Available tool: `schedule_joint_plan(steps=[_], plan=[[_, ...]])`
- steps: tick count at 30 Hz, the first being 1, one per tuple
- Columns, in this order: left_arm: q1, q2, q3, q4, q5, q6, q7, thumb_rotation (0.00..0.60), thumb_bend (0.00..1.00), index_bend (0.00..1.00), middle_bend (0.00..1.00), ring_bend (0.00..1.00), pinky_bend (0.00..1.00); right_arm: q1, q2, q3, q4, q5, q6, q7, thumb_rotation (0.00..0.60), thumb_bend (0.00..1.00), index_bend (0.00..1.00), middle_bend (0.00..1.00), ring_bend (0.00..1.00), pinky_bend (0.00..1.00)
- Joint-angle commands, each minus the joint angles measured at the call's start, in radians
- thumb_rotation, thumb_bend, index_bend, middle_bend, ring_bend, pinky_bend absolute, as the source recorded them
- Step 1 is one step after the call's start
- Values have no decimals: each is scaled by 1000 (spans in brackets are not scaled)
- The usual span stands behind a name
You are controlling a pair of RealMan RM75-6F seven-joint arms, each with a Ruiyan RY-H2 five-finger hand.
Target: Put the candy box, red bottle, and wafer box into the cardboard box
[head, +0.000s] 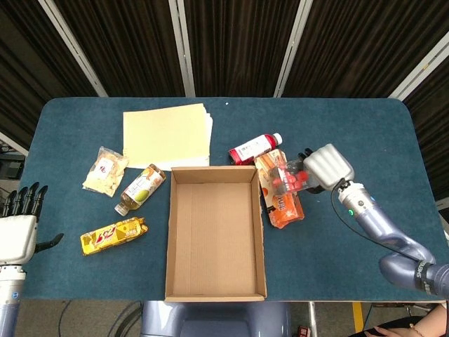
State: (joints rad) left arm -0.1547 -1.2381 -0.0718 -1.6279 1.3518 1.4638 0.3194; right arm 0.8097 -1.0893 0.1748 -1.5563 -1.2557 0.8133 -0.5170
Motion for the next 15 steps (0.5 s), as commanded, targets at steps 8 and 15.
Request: schedule_joint_plan(steps=[8,15], plan=[[-9,15,14,-3,9,-41,-26,537,0,0,0,0,0,115,79,111,-455,272,174,-427,600,300,755,529,635,774],[-7,17,22,-2,14,-49,-28,537,0,0,0,0,0,237,-14,114,-565,475,253,-607,600,296,733,507,623,774]])
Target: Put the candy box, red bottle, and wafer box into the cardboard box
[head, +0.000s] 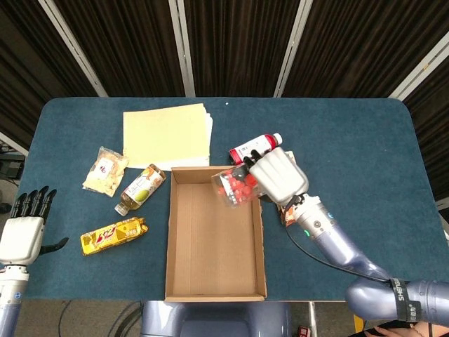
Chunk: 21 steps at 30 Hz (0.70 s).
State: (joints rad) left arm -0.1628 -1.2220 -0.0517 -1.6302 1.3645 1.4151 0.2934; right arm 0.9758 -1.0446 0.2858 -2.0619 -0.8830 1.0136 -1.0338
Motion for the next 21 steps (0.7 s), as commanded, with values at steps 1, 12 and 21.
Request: schedule_joint_plan(steps=[1,12,21], plan=[[2,1,3,0,3,-1,-2,536,0,0,0,0,0,88,-81,-3,-67,129,63,-111,600,295,731,504,621,774],[6,8,22,-3,32,-8,-16,535,0,0,0,0,0,202,-263,-84,-58,331,161,-245,600,27,0,0,54,303],[9,13,20,-1,36,-8,-32,534,0,0,0,0,0,245,-247,-89,-80,412,248,-279,600,0,0,0,0,118]])
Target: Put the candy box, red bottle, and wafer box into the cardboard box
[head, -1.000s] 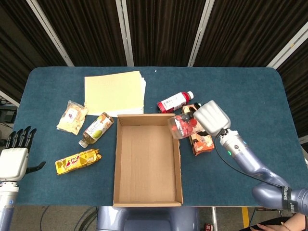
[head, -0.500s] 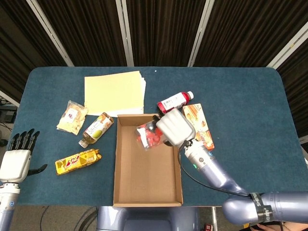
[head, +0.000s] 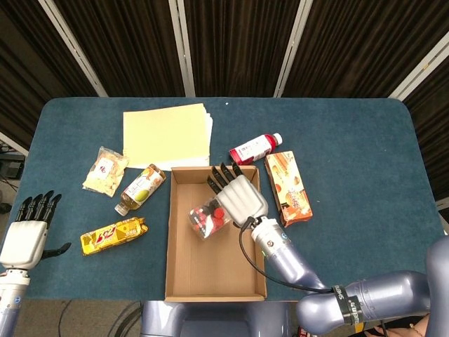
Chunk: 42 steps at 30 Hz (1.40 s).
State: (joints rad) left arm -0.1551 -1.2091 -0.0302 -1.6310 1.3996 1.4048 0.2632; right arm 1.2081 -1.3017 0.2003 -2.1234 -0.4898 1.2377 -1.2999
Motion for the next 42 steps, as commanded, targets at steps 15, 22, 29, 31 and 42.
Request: schedule_joint_plan(steps=[15,22,29,31,42], plan=[[7,0,-2,3,1,4,3,535,0,0,0,0,0,-12,124,-63,52,-194,-23,106,600,30,0,0,0,87],[17,-10,-7,2,-2,29,37,531,0,0,0,0,0,-97,224,-91,345,-384,-228,443,600,42,0,0,0,87],[12,-33,-14,0,-21,20,84,533,0,0,0,0,0,-145,212,-83,596,-447,-346,678,600,24,0,0,0,87],[6,-41,-17,1,-33,8,100,533,0,0,0,0,0,-154,199,-75,659,-458,-370,735,600,9,0,0,0,87],[-28,-72,-25,17,-69,-53,145,533,0,0,0,0,0,-172,68,-27,882,-428,-471,933,600,0,0,0,0,74]])
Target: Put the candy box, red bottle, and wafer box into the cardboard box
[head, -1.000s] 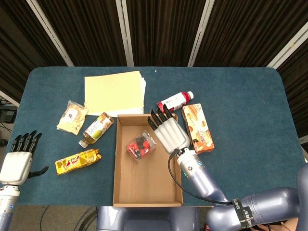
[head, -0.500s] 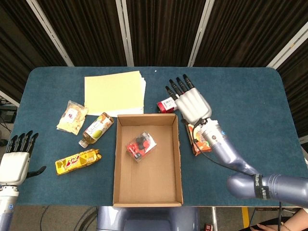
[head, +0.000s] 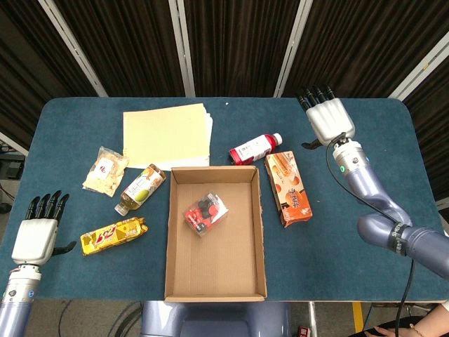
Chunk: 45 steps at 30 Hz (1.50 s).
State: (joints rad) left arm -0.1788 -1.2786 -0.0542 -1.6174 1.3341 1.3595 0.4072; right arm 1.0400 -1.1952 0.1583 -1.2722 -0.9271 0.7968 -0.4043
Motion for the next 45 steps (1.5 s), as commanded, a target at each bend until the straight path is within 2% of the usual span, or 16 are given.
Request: schedule_joint_plan(steps=[1,9,14,22,34,45], plan=[[-7,-4,-2,5,-7,-12,1,535,0,0,0,0,0,-2,-52,17,41,3,-44,53,600,0,0,0,0,74],[-13,-8,0,15,-19,-26,4,541,0,0,0,0,0,23,-155,-4,97,-75,-90,58,600,1,0,0,0,89],[-14,-12,2,19,-26,-27,12,534,0,0,0,0,0,50,-228,2,163,-106,-125,78,600,89,0,0,0,124],[-21,-25,-9,41,-62,-41,26,534,0,0,0,0,0,101,-312,-2,280,-165,-237,141,600,152,0,0,26,184],[-38,-43,-22,70,-125,-74,54,533,0,0,0,0,0,149,-474,-35,539,-268,-376,250,600,184,0,0,33,206],[-45,-53,-30,86,-160,-80,67,534,0,0,0,0,0,187,-575,-49,704,-356,-438,347,600,203,0,0,38,208]])
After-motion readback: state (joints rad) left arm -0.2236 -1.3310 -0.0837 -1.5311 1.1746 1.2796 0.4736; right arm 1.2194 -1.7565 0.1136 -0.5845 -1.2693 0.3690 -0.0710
